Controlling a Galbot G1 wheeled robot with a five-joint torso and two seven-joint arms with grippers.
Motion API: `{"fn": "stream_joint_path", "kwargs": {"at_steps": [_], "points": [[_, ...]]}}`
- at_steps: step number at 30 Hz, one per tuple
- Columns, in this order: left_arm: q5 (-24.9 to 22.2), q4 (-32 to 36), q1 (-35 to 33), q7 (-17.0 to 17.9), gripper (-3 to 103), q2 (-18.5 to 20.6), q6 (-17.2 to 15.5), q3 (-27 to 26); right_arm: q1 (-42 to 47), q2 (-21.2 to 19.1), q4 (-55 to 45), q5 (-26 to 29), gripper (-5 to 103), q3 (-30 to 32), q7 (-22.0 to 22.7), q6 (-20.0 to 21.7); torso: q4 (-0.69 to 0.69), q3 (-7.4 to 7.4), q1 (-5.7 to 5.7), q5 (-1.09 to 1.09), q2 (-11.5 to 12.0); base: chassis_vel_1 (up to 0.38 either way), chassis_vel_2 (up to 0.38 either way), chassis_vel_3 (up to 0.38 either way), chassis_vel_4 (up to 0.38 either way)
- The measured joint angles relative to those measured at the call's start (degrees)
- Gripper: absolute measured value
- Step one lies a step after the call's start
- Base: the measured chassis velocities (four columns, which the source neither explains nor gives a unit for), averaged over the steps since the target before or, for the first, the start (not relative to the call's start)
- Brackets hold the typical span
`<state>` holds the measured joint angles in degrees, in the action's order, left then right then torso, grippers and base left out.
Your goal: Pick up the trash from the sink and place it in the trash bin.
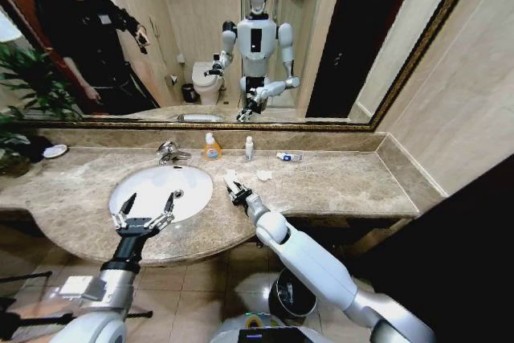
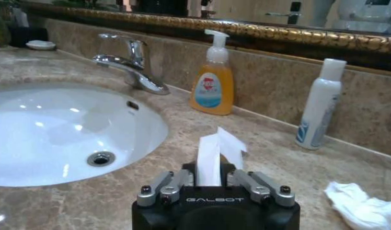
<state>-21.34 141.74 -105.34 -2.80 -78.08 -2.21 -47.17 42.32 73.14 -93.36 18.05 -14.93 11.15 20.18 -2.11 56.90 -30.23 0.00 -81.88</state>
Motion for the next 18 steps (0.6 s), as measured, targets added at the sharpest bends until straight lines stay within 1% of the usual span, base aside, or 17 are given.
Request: {"fn": "stream_joint_path", "kwargs": {"at_steps": [2, 3, 4, 5, 6, 9, 12, 14, 15, 17, 18], "points": [[0.0, 0.0, 0.0, 0.0, 100, 0.0, 0.0, 0.0, 0.1, -0.5, -0.1, 0.2, 12, 0.2, 0.0, 0.0, 0.00, 0.00, 0.00, 0.00, 0.0, 0.000, 0.000, 0.000, 0.000], [0.0, 0.0, 0.0, 0.0, 100, 0.0, 0.0, 0.0, 0.1, -0.5, -0.1, 0.2, 12, 0.2, 0.0, 0.0, 0.00, 0.00, 0.00, 0.00, 0.0, 0.000, 0.000, 0.000, 0.000], [0.0, 0.0, 0.0, 0.0, 100, 0.0, 0.0, 0.0, 0.2, -0.7, -0.1, 0.4, 7, 0.4, 0.0, 0.0, 0.00, 0.00, 0.00, 0.00, 0.0, 0.000, 0.000, 0.000, 0.000], [0.0, 0.0, 0.0, 0.0, 100, 0.0, 0.0, 0.0, 0.3, -0.7, -0.1, 0.6, 7, 0.6, 0.0, 0.0, 0.00, 0.00, 0.00, 0.00, 0.0, 0.000, 0.000, 0.000, 0.000], [0.0, 0.0, 0.0, 0.0, 100, 0.0, 0.0, 0.0, 0.3, -0.8, -0.1, 0.7, 2, 0.7, 0.0, 0.0, 0.00, 0.00, 0.00, 0.00, 0.0, 0.000, 0.000, 0.000, 0.000], [0.0, 0.0, 0.0, 0.0, 100, 0.0, 0.0, 0.0, 0.4, -0.8, -0.7, 1.0, 1, 1.5, 0.0, -0.3, 0.00, 0.00, 0.00, 0.01, 0.0, 0.000, 0.000, 0.000, 0.000], [0.0, 0.0, 0.0, 0.0, 100, 0.0, 0.0, 0.0, 2.0, -1.8, -4.4, 2.9, 0, 4.1, -0.5, -0.6, -0.01, 0.00, 0.00, 0.01, 0.0, 0.000, 0.000, 0.000, 0.000], [0.0, 0.0, 0.0, 0.0, 100, 0.0, 0.0, 0.0, 5.1, -3.3, -8.8, 4.7, 0, 8.4, -2.9, -0.6, -0.01, 0.00, 0.00, 0.01, 0.0, 0.000, 0.000, 0.000, 0.000], [0.0, 0.0, 0.0, 0.0, 100, 0.0, 0.0, 0.0, 5.1, -3.3, -8.8, 4.7, 0, 8.4, -2.9, -0.6, -0.01, 0.00, 0.00, 0.01, 0.0, 0.000, 0.000, 0.000, 0.000], [0.0, 0.0, 0.0, 0.0, 100, 0.0, 0.0, 0.0, 9.7, -5.4, -12.7, 6.8, 0, 14.9, -6.8, -0.9, -0.01, -0.01, 0.01, 0.01, 0.0, 0.000, 0.000, 0.000, 0.000], [0.0, 0.0, 0.0, 0.0, 100, 0.0, 0.0, 0.0, 12.8, -7.2, -14.4, 9.0, 0, 19.6, -10.4, -1.9, 0.01, 0.00, 0.01, 0.02, 0.0, 0.000, 0.000, 0.000, 0.000]]}}
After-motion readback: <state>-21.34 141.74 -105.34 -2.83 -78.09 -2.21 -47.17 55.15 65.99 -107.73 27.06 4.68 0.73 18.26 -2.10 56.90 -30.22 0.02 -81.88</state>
